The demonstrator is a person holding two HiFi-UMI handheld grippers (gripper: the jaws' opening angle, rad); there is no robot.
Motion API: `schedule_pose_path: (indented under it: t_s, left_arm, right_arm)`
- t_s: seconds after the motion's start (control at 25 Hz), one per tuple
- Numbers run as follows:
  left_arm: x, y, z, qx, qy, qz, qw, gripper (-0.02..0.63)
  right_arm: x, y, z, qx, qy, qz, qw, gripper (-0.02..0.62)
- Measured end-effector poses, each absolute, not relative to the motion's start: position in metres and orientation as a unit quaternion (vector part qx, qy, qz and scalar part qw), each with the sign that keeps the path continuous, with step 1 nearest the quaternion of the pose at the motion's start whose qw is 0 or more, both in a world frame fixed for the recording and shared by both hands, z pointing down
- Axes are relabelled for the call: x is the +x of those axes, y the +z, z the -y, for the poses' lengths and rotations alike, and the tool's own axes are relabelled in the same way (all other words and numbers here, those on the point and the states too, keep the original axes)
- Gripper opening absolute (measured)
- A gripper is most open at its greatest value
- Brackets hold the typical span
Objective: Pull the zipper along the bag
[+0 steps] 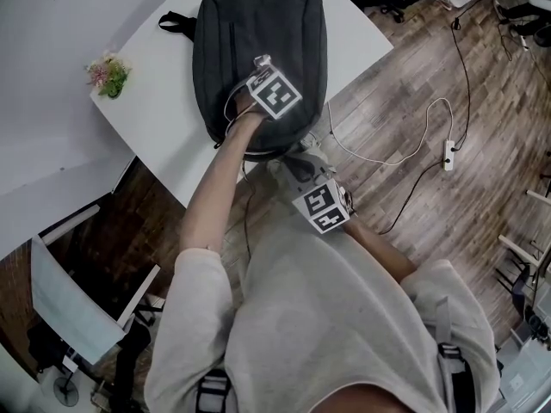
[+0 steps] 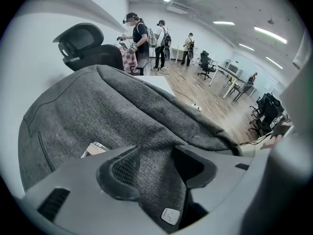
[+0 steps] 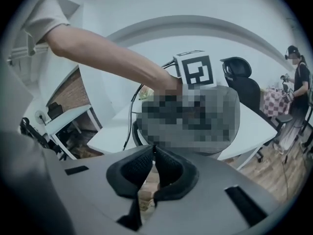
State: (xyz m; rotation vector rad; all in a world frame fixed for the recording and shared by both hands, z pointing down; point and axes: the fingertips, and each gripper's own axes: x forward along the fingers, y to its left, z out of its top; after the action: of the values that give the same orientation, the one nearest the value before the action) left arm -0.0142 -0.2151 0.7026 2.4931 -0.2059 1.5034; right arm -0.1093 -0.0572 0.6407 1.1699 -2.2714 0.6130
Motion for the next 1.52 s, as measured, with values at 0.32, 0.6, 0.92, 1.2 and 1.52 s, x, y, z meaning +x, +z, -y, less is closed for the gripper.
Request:
schedule_pose_path:
  t_s: [0.32, 0.6, 0.92, 1.2, 1.52]
  left_arm:
    - [-0.016, 0.706, 0.218, 0.852, 0.502, 0.09, 0.116, 0.233]
    - [-0.017, 0.707, 0.225, 0.843, 0.518, 0.083, 0.122, 0.232]
    - [-0.022, 0.707, 0.227, 0.84, 0.517, 0.102, 0.13, 0.229]
    - [-0.025, 0.7, 0.219, 0.859, 0.472, 0.137, 0.144, 0.225]
    - [-0.05, 0.659, 0.215, 0.884, 0.39, 0.217, 0.137, 0.235]
  right_arm:
    - [-0.156, 0.644, 0.073, 0.397, 0.214, 0.856, 0.254, 0.04]
    - [-0.176, 0.643, 0.087, 0.368, 0.205, 0.871, 0.253, 0.041]
    - [-0.189, 0.64, 0.1, 0.35, 0.216, 0.878, 0.245, 0.043]
    - [-0.164, 0.641, 0.093, 0.359, 0.215, 0.877, 0.234, 0.025]
    - [-0.121, 0.631, 0.085, 0.369, 0.199, 0.877, 0.237, 0.078]
